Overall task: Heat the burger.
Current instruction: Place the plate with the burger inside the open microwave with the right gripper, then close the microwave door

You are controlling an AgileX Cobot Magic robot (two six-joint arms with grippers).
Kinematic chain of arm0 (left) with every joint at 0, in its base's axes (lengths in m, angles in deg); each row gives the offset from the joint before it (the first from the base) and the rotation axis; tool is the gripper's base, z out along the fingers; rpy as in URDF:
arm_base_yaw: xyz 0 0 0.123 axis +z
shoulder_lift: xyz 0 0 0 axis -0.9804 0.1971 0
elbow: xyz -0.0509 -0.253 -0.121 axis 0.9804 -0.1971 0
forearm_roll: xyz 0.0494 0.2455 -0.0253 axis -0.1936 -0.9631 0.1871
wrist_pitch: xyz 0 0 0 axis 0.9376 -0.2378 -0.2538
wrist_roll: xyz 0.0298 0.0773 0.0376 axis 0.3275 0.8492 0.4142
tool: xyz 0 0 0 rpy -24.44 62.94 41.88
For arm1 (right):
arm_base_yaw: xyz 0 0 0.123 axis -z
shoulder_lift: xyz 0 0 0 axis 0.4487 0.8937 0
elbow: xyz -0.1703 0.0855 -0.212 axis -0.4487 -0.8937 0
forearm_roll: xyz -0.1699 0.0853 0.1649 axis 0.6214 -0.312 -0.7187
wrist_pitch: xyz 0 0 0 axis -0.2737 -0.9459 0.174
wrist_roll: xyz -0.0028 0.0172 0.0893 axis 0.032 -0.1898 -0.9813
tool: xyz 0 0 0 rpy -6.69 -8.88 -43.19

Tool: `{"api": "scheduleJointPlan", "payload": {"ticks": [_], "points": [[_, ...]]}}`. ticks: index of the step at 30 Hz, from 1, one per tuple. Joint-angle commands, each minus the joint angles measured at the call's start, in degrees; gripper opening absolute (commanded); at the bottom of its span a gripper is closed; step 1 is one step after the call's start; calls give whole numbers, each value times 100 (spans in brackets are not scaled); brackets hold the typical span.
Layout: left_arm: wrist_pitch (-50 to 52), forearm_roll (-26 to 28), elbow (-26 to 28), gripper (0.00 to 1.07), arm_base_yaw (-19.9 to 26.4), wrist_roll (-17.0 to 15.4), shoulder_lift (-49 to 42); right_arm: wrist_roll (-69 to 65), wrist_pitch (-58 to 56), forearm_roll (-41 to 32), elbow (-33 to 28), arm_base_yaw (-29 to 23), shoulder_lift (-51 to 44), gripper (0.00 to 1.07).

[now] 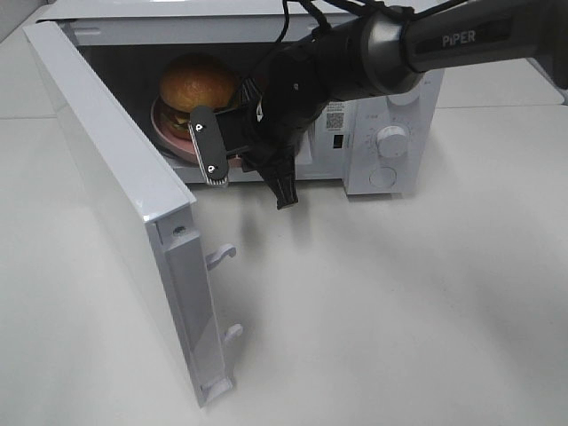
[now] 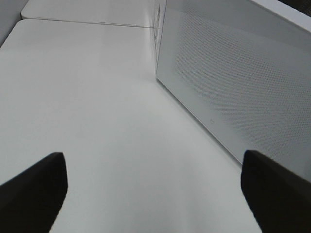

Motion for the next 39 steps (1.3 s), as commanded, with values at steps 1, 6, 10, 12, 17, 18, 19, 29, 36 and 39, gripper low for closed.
{"api": "scheduleJointPlan", "payload": {"ticks": [1, 6, 10, 12, 17, 18, 19, 29, 36, 39], "points": [[-34, 29, -6, 88, -6, 0, -92, -69, 160, 63, 241, 17, 0, 0], [-34, 29, -6, 88, -6, 0, -92, -69, 143, 57, 338, 74, 63, 0], [-34, 29, -6, 88, -6, 0, -92, -69, 132, 63, 338, 74, 63, 5], [-34, 29, -6, 88, -6, 0, -92, -69, 132, 63, 338, 74, 63, 10], [-34, 29, -6, 88, -6, 0, -92, -69, 57, 40, 338, 69, 63, 29], [-34, 29, -6, 88, -6, 0, -92, -69, 6, 40, 338, 69, 63, 34], [-34, 29, -6, 88, -6, 0, -92, -69, 6, 40, 338, 69, 63, 34], [-34, 29, -6, 88, -6, 0, -92, -109, -258, -155, 258, 40, -115, 49], [-34, 29, -6, 88, -6, 0, -92, -109, 46, -155, -384, -6, -441, 49], [-34, 29, -6, 88, -6, 0, -92, -109, 229, -155, -739, -11, -665, 52]]}}
